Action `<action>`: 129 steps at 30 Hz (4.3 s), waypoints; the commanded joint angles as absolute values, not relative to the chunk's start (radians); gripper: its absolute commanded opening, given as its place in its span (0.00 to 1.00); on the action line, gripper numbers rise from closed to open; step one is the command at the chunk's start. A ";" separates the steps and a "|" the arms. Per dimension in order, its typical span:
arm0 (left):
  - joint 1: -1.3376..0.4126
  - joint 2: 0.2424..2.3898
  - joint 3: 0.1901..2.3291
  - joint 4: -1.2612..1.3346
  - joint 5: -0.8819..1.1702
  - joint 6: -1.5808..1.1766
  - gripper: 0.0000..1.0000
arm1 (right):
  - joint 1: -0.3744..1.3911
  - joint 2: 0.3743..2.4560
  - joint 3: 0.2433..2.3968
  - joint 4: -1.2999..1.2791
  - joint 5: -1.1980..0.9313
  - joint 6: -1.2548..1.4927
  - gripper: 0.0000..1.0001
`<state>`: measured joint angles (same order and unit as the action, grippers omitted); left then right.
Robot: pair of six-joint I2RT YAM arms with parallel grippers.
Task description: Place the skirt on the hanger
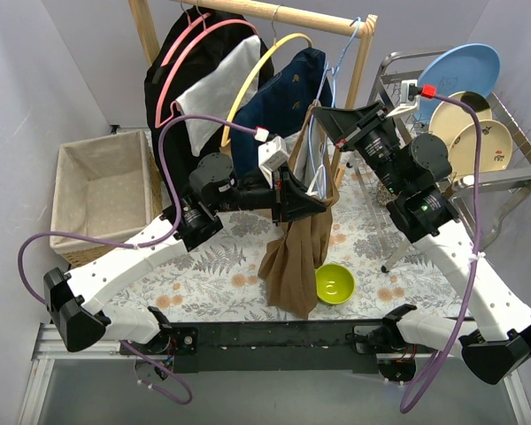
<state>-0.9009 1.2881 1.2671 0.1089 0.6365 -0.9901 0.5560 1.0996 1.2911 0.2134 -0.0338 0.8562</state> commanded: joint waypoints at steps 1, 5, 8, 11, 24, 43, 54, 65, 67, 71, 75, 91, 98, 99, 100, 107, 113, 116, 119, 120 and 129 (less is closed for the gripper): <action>-0.928 1.236 1.400 0.126 0.678 -0.979 0.00 | 0.586 1.095 1.266 0.393 0.069 0.727 0.01; -0.927 1.255 1.469 0.101 0.686 -0.976 0.00 | 0.672 1.097 1.267 0.396 0.210 0.621 0.01; -0.928 1.270 1.499 0.074 0.713 -0.986 0.00 | 0.689 1.103 1.266 0.399 0.274 0.595 0.01; -0.928 1.256 1.476 0.066 0.713 -0.989 0.00 | 0.690 1.111 1.267 0.402 0.314 0.575 0.01; -0.927 1.187 1.473 0.006 0.678 -0.943 0.00 | 0.707 1.144 1.269 0.416 0.394 0.491 0.01; -0.928 1.180 1.339 -0.109 0.568 -0.835 0.94 | 0.716 1.109 1.373 0.382 0.224 0.670 0.01; -0.927 1.190 1.341 -0.156 0.413 -0.775 0.98 | 0.723 1.095 1.417 0.373 0.166 0.684 0.01; -0.927 1.164 1.236 -0.101 0.322 -0.792 0.98 | 0.723 1.086 1.442 0.367 0.161 0.695 0.01; -0.927 1.152 1.194 -0.072 0.287 -0.798 0.98 | 0.723 1.085 1.453 0.365 0.156 0.698 0.01; -0.928 1.135 1.134 0.039 0.241 -0.808 0.98 | 0.723 1.083 1.457 0.365 0.150 0.699 0.01; -0.927 1.176 1.118 0.103 0.275 -0.825 0.98 | 0.723 1.074 1.448 0.371 0.160 0.701 0.01; -0.931 1.217 1.137 0.167 0.293 -0.879 0.00 | 0.723 1.023 1.338 0.411 0.210 0.704 0.01; -0.930 1.109 1.199 0.068 0.304 -0.876 0.00 | 0.723 0.976 1.226 0.429 0.285 0.597 0.01; -0.931 1.098 1.212 0.052 0.322 -0.876 0.00 | 0.724 0.977 1.217 0.436 0.296 0.586 0.01; -0.931 1.094 1.230 0.029 0.331 -0.880 0.00 | 0.723 0.983 1.209 0.437 0.317 0.581 0.01; -0.930 1.086 1.276 -0.023 0.440 -0.896 0.00 | 0.723 1.060 1.242 0.445 0.345 0.575 0.01; -0.931 1.082 1.253 -0.040 0.509 -0.888 0.00 | 0.724 1.115 1.285 0.442 0.394 0.629 0.01; -0.931 1.063 1.244 -0.031 0.535 -0.881 0.00 | 0.729 1.127 1.282 0.466 0.419 0.623 0.01; -0.931 1.054 1.249 -0.043 0.558 -0.873 0.00 | 0.739 1.138 1.282 0.494 0.457 0.578 0.01; -0.931 1.046 1.250 -0.044 0.567 -0.867 0.00 | 0.741 1.140 1.285 0.500 0.468 0.566 0.01; -0.933 1.003 1.226 -0.048 0.698 -0.825 0.00 | 0.752 1.180 1.367 0.454 0.532 0.508 0.01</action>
<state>-0.9085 1.0962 1.2194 -0.0868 0.4950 -0.8295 0.7681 1.1717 1.2846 0.3649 0.4034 0.5957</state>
